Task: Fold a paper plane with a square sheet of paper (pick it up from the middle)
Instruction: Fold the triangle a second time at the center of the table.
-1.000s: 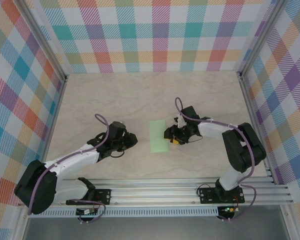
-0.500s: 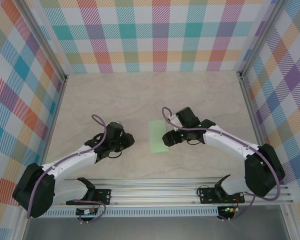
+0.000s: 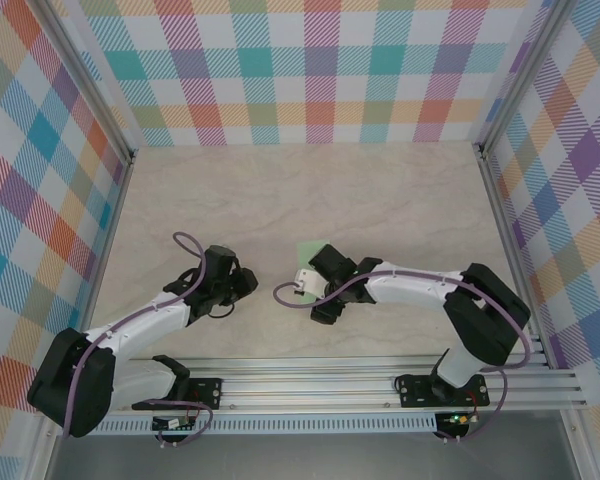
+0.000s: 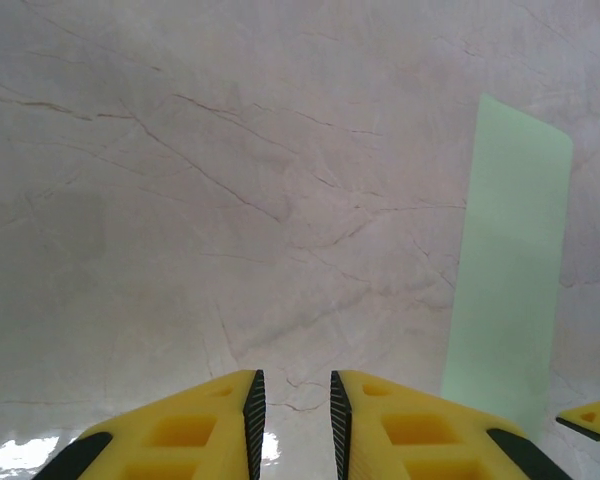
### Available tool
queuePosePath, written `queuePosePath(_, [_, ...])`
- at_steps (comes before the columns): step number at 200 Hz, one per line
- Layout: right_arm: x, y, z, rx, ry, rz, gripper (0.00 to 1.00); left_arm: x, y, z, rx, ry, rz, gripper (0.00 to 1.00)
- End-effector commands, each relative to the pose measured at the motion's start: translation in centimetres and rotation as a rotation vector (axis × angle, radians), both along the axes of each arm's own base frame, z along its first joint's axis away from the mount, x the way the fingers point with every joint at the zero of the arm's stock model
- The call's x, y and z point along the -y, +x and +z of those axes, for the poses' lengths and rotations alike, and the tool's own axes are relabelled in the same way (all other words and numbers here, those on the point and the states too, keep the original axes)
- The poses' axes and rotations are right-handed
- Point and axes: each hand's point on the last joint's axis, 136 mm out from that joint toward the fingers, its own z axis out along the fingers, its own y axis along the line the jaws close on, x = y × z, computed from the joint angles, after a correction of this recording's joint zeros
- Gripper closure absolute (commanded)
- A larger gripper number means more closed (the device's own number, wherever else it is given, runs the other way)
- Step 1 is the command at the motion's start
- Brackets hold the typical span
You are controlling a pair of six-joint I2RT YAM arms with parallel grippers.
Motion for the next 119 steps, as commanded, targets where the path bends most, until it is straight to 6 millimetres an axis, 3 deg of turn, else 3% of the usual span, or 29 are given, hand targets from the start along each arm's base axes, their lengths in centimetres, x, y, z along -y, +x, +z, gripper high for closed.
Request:
queuePosePath(1, [-0.5, 1.0, -0.7, 0.081, -0.039, 0.068, 0.3, -0.4, 0.0, -0.2, 0.001, -0.01, -0.01, 0.73])
queuePosePath(119, [-0.9, 3.3, -2.9, 0.159, -0.106, 0.048, 0.37, -1.3, -0.6, -1.0, -0.015, -0.018, 0.004, 0.73])
